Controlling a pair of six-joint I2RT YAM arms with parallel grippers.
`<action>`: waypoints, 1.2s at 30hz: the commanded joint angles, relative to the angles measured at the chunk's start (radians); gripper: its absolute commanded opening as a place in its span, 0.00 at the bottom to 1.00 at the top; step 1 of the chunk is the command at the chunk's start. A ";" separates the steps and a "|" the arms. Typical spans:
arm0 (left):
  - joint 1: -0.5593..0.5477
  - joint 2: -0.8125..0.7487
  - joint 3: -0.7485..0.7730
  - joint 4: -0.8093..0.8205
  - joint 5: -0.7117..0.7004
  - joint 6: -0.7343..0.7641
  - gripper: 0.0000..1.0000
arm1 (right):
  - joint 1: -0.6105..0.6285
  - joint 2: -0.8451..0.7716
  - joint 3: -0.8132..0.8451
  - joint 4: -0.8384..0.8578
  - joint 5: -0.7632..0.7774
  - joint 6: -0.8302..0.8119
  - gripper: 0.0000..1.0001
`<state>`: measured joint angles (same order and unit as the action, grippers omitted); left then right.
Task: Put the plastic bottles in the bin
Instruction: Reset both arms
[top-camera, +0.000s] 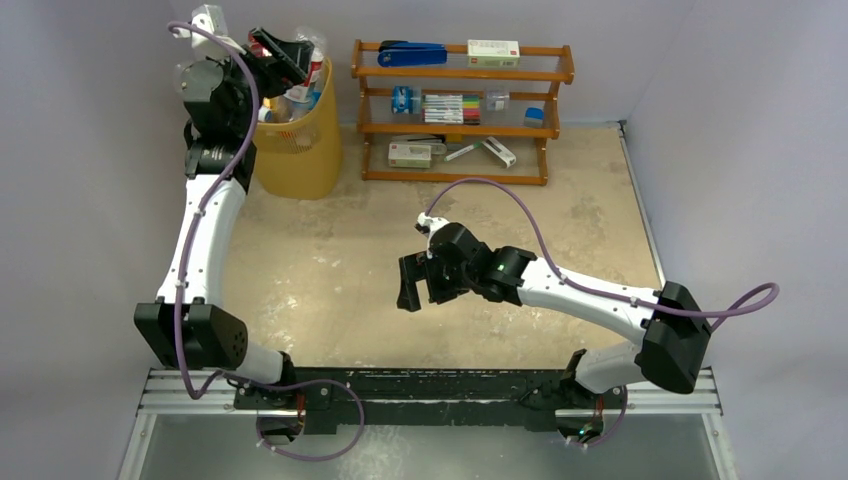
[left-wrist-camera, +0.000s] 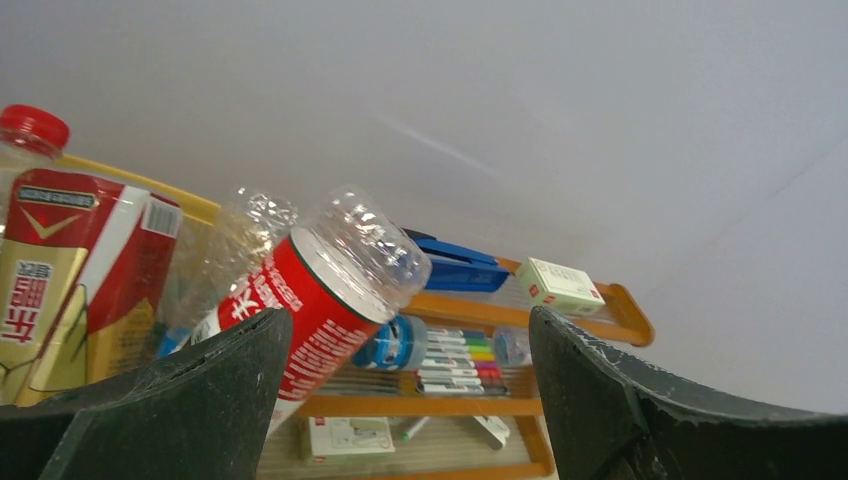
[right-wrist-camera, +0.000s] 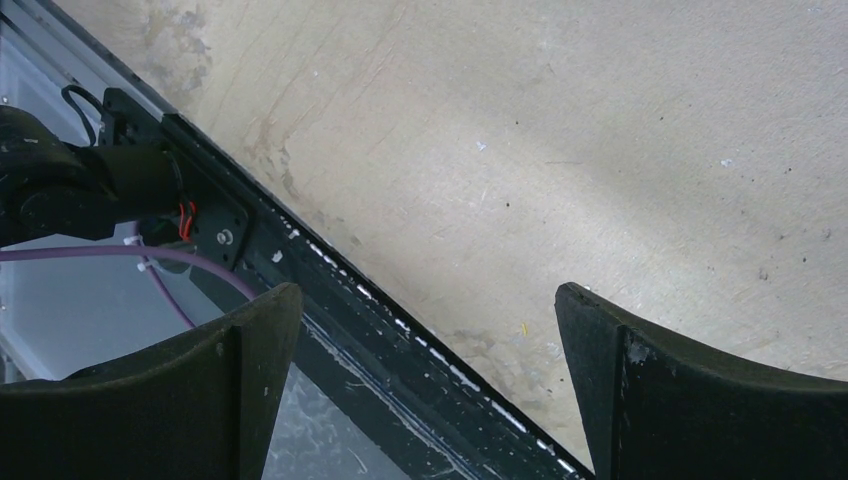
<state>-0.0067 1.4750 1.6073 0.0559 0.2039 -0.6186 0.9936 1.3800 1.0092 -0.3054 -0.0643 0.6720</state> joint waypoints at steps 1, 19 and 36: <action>0.005 -0.089 -0.022 0.024 0.097 -0.059 0.88 | -0.002 -0.022 0.033 -0.012 0.008 0.011 1.00; -0.028 -0.276 -0.404 -0.132 0.165 -0.069 0.88 | -0.278 -0.124 0.241 -0.176 0.096 -0.135 1.00; -0.042 -0.196 -0.894 0.128 -0.157 -0.130 0.89 | -0.696 -0.226 0.166 -0.003 0.396 -0.258 1.00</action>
<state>-0.0425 1.2568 0.7921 0.0223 0.1665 -0.7422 0.3676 1.1988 1.2377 -0.4332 0.2329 0.4732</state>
